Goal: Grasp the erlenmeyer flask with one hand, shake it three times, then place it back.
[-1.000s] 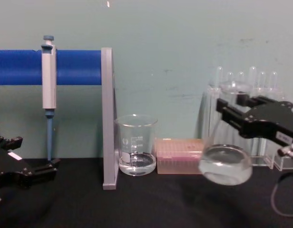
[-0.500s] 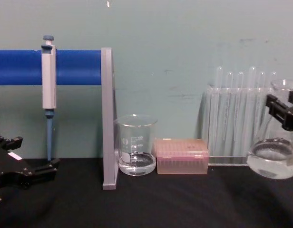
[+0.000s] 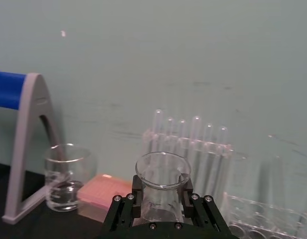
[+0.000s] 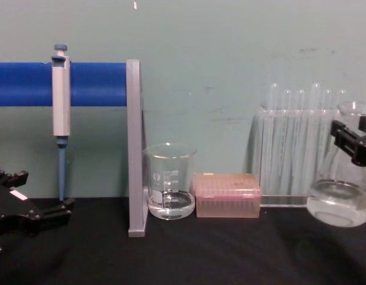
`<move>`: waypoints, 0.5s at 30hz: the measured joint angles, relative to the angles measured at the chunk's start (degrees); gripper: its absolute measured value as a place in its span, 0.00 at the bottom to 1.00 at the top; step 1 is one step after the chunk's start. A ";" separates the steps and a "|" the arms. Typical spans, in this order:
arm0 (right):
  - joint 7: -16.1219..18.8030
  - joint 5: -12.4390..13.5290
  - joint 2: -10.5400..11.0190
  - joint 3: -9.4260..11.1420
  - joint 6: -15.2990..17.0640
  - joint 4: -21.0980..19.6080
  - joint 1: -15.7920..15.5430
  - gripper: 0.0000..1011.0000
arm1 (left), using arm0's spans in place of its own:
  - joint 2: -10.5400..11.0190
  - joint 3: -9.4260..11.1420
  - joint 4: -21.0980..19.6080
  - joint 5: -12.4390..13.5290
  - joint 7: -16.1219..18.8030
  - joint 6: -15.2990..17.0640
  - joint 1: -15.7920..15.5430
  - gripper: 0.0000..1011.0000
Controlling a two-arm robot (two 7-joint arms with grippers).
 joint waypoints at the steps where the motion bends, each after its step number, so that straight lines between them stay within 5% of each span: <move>1: 0.44 0.00 0.00 -0.07 0.00 0.00 0.00 0.45 | 0.00 0.00 0.00 0.00 0.00 0.00 0.00 0.99; 15: 9.38 1.62 0.88 -3.48 -0.91 -0.01 0.79 0.45 | 0.00 0.00 0.00 0.00 0.00 0.00 0.00 0.99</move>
